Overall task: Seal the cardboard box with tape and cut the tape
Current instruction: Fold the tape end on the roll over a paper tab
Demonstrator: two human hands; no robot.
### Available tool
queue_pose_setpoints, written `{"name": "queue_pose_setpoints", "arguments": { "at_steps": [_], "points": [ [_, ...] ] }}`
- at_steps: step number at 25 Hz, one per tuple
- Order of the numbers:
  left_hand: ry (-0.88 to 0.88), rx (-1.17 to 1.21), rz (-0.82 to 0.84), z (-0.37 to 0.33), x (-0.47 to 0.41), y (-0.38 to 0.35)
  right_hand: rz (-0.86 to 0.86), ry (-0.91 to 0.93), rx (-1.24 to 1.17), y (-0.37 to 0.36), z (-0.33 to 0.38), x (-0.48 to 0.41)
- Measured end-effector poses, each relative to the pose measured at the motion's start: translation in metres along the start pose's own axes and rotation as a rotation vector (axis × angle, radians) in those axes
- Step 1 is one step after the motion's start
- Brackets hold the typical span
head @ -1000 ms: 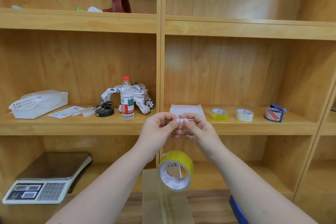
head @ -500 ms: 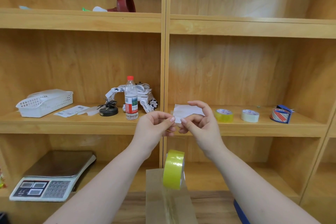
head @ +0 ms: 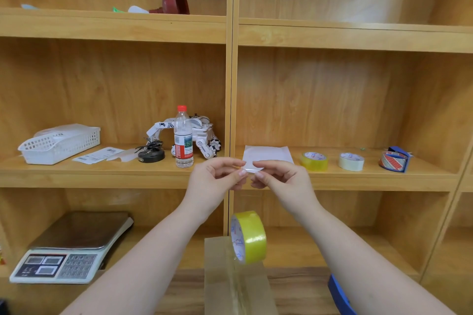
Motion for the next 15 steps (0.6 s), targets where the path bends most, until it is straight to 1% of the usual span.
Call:
{"name": "queue_pose_setpoints", "arguments": {
  "at_steps": [8, 15],
  "points": [
    [-0.039, -0.113, -0.035, 0.008, -0.002, 0.003, -0.003, -0.012, 0.140, -0.001, -0.005, -0.006],
    [-0.077, -0.323, -0.074, 0.015, -0.008, 0.003, -0.021, -0.013, 0.297, -0.003, -0.013, -0.009]
  ]
}}
Point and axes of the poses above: each hand's wrist, its own x-axis away from the middle knuckle, its own y-axis out of the back of the hand, z = x × y, the point moved 5 cm from there along -x, towards the middle knuckle, and after that the axes turned 15 degrees about -z, right-handed, at the moved point
